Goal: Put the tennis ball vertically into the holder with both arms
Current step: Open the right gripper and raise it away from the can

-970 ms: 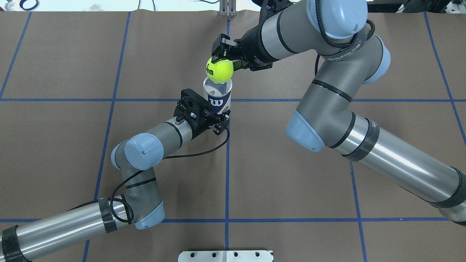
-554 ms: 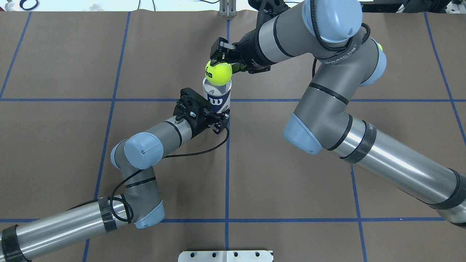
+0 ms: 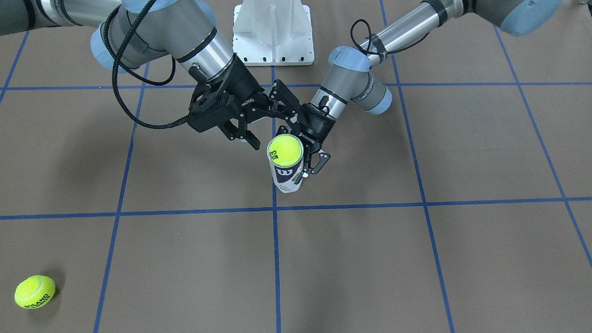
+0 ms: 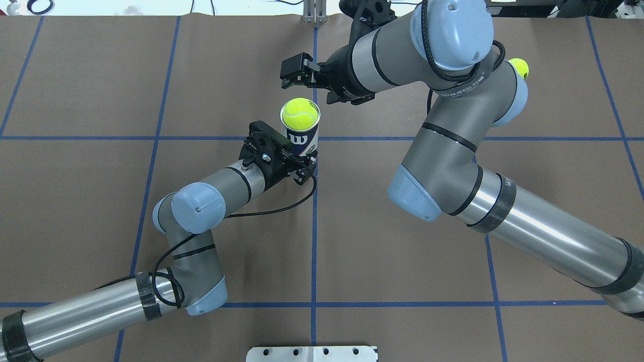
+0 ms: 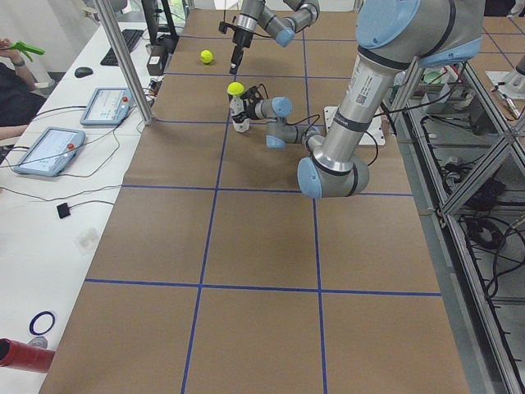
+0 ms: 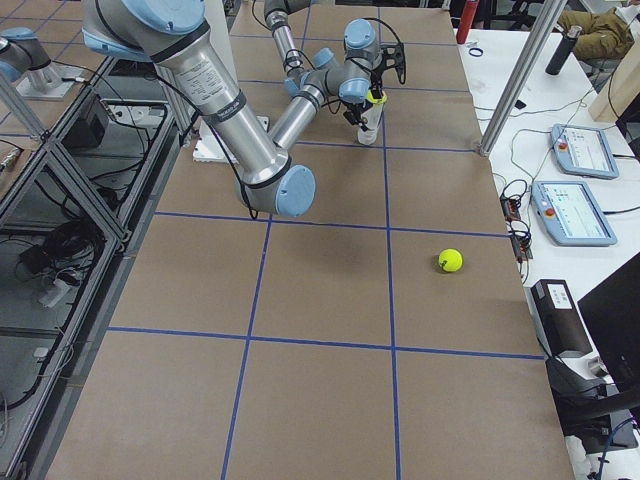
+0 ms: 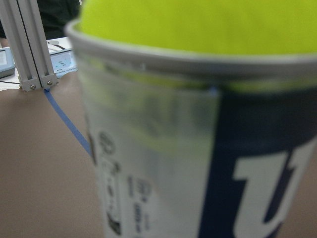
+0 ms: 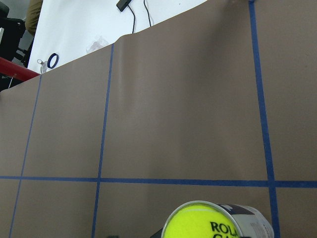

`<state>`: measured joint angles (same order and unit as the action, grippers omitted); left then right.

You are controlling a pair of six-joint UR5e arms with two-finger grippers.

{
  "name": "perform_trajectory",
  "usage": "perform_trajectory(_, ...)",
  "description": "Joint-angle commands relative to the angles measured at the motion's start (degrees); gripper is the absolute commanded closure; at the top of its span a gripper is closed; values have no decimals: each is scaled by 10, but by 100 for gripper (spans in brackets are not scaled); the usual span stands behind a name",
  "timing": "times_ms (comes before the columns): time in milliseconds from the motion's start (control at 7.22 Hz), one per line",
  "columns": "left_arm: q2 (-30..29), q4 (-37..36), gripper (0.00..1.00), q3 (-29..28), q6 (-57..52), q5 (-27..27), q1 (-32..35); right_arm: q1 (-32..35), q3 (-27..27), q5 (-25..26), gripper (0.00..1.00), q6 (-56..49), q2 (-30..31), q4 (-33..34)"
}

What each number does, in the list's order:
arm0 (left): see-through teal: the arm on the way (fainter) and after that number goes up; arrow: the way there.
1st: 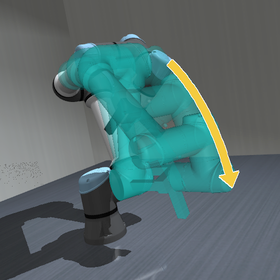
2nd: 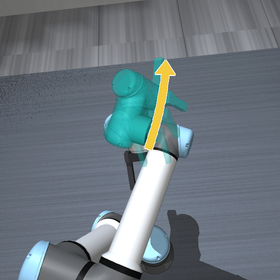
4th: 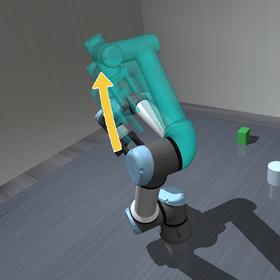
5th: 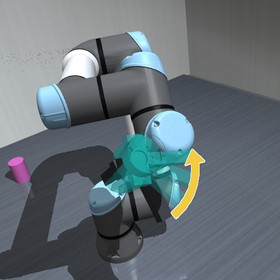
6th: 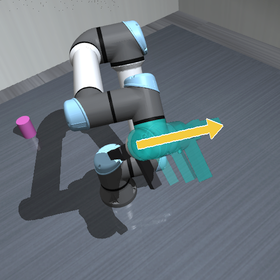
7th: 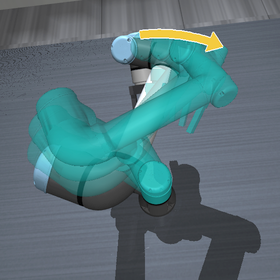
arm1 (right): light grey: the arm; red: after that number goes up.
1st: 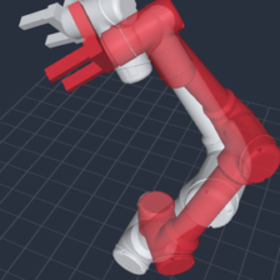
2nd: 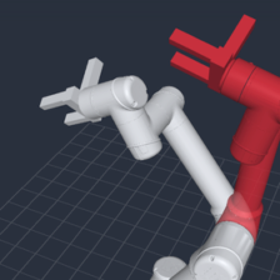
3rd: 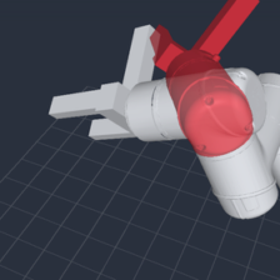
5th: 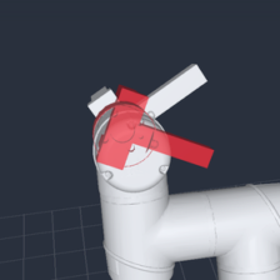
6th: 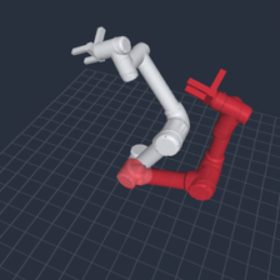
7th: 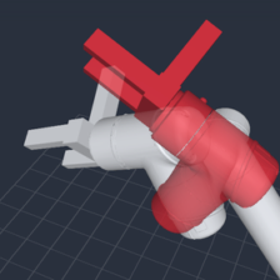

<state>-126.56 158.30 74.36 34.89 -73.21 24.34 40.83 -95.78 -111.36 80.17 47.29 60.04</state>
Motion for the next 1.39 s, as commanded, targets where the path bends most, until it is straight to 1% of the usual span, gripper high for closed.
perform_trajectory(0, 0, 0, 27, 0, 0, 0, 0, 0, -4, 1, 1, 2, -2, -1)
perform_trajectory(139, 0, 0, 27, 0, 0, 0, 1, 1, -4, 1, 1, 10, -17, 0)
perform_trajectory(277, 1, 0, 27, 0, -1, 0, 2, 1, -4, 2, 5, 53, -26, 1)
perform_trajectory(416, 1, 0, 27, 0, -1, 0, 2, 1, -3, 13, 64, 79, -29, -1)
perform_trajectory(554, 1, 0, 27, 0, 0, 0, 2, 1, -2, 30, 100, 81, -30, -1)
perform_trajectory(1247, 1, -1, 27, 0, -1, 0, 2, -12, 24, 32, 100, 74, -26, 3)
